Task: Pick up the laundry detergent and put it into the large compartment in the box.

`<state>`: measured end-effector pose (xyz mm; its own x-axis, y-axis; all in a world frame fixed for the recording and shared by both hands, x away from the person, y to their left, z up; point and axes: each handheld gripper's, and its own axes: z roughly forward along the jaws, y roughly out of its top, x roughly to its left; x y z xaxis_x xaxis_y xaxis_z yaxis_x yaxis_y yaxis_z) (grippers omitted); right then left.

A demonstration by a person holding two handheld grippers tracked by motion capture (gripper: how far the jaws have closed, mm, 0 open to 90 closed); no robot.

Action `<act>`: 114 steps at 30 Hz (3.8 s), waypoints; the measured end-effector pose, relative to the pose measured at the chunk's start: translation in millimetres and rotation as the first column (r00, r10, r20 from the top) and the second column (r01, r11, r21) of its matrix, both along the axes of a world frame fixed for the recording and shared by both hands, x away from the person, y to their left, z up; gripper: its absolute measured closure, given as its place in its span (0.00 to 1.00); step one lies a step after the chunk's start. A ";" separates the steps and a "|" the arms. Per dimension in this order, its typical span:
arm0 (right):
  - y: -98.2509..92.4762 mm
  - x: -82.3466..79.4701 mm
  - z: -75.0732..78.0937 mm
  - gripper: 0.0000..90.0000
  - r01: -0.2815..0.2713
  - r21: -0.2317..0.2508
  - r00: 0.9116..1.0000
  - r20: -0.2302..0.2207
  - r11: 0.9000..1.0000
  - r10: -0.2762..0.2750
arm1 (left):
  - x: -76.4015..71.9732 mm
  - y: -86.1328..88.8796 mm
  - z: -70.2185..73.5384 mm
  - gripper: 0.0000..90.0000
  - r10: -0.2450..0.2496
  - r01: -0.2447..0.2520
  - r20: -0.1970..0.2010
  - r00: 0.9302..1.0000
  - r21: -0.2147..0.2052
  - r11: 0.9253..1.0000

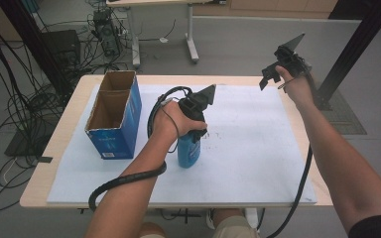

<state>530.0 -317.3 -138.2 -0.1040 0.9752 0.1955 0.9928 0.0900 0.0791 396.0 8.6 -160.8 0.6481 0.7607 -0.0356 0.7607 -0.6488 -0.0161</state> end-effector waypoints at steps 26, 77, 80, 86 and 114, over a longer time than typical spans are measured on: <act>6.3 -1.8 1.8 0.07 -0.024 -0.009 1.000 0.007 1.000 0.024 | 26.8 40.7 136.4 0.41 0.157 -0.157 0.013 0.987 -0.023 0.987; 42.4 -4.7 14.5 0.07 -0.091 -0.035 0.995 0.025 0.995 0.092 | 25.2 215.1 278.6 0.41 0.619 -0.619 0.152 0.771 -0.052 0.784; 41.9 -4.9 14.8 0.07 -0.090 -0.035 0.996 0.025 0.995 0.090 | 27.0 219.1 270.1 0.41 0.621 -0.620 0.143 0.771 -0.053 0.783; 39.7 -6.3 15.7 0.07 -0.088 -0.035 0.996 0.030 0.995 0.089 | 29.9 225.7 256.2 0.41 0.628 -0.627 0.131 0.767 -0.053 0.777; 41.7 -8.5 17.2 0.07 -0.089 -0.041 0.996 0.028 0.995 0.090 | 42.3 237.3 173.4 0.41 0.624 -0.623 0.072 0.778 -0.035 0.781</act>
